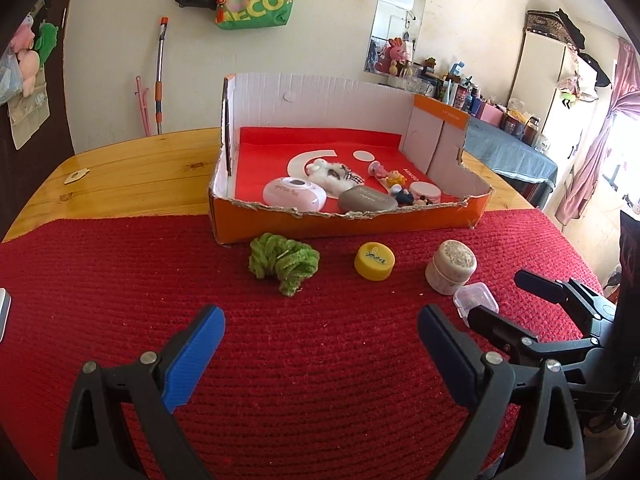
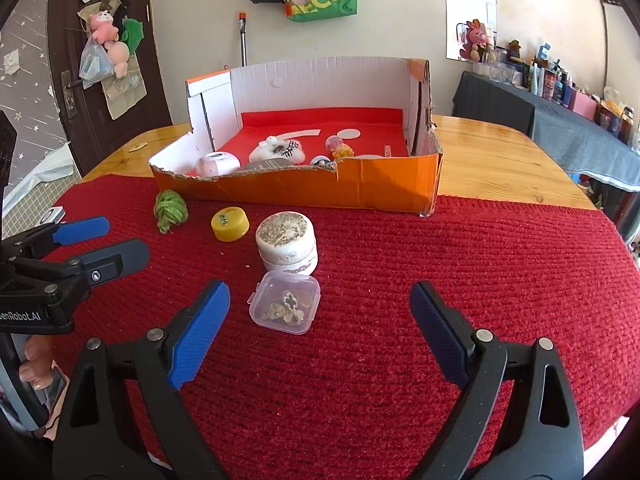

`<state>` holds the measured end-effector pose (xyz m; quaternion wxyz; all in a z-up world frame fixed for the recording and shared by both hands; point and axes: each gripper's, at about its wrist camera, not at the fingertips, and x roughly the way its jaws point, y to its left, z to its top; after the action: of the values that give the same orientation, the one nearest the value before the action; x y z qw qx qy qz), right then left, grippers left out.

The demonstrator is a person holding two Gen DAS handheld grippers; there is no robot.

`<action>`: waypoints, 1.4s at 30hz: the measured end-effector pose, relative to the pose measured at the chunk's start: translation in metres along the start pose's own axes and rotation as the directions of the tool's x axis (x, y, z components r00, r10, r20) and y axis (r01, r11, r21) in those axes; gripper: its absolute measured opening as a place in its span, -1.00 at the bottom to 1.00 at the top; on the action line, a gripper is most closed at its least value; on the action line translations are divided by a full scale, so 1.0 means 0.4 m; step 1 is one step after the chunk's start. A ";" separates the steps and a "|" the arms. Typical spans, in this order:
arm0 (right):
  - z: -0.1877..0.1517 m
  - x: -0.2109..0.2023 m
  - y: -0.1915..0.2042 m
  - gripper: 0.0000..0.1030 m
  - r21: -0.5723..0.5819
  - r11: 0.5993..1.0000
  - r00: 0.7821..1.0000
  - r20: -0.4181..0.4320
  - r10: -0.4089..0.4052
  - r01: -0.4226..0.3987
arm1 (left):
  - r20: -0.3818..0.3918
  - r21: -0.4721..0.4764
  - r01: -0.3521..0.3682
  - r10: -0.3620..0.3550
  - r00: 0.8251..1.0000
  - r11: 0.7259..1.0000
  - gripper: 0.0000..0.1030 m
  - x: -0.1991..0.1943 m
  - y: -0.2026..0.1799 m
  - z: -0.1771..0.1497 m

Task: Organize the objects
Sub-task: 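Withdraw both tools from the box back toward the remaining items, then grasp the green scrunchie with left tool while right tool grasps the clear plastic box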

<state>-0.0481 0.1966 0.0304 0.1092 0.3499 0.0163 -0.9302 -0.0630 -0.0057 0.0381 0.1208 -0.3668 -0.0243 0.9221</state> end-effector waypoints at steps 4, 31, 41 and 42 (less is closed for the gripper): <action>-0.001 0.031 -0.011 0.79 -0.007 1.000 0.997 -0.069 -0.029 0.028 | -0.023 -0.007 0.004 -0.004 1.000 1.000 0.92 0.015 0.010 0.005; 0.034 0.036 -0.086 0.79 0.004 0.999 0.996 -0.085 -0.032 0.032 | -0.122 0.052 0.034 -0.028 0.992 0.998 0.57 0.134 0.059 0.082; 0.027 0.039 -0.074 0.37 -0.030 0.999 0.997 -0.075 -0.033 0.030 | -0.125 0.048 0.076 -0.070 0.990 0.996 -0.12 0.135 0.055 0.086; 0.026 0.037 -0.072 0.25 -0.034 0.999 0.997 -0.071 -0.030 0.027 | -0.123 0.046 0.078 -0.072 0.990 0.996 -0.13 0.134 0.056 0.085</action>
<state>-0.0720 0.2209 0.0271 0.1010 0.3811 0.0408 -0.9181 -0.1286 -0.0132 0.0241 0.1658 -0.4180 -0.0072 0.8932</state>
